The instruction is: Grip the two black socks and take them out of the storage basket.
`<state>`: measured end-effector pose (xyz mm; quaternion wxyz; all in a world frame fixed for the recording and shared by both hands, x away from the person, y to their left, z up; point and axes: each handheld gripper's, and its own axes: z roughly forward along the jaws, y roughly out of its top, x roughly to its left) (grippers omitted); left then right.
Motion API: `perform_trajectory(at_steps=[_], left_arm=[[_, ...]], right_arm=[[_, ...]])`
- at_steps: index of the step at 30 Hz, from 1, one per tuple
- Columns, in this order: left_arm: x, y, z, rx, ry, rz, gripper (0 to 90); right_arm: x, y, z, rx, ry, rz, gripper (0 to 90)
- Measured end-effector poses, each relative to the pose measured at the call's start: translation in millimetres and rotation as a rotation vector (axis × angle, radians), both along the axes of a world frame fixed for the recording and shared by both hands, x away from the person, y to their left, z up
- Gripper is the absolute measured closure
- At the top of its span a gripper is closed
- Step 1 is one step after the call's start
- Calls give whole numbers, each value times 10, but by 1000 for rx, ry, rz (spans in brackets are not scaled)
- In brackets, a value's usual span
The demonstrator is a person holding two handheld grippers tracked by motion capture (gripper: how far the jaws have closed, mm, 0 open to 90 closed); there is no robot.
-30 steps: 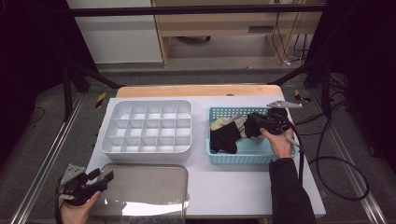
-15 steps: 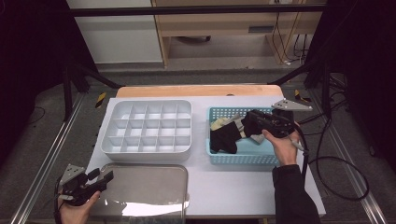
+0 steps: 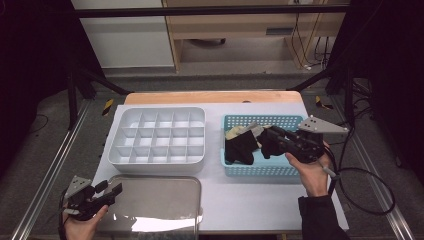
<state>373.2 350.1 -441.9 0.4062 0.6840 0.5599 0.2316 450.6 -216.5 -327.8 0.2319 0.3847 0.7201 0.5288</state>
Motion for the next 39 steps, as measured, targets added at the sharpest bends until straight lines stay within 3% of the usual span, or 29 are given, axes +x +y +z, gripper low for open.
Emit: perform_trajectory(at_steps=[10,17,31,39], left_arm=[[-3,-10,5,2,-1,-5,407],[-7,-10,10,2,-3,-4,407],[-10,-14,13,1,-4,-6,407],[-13,-17,15,2,-4,-7,407]], right_arm=[[-350,133,-13,18,-18,60,764],[-523,182,-129,36,-13,74,763],[-722,405,-447,48,42,196,761],[-727,549,-737,36,111,239,761]])
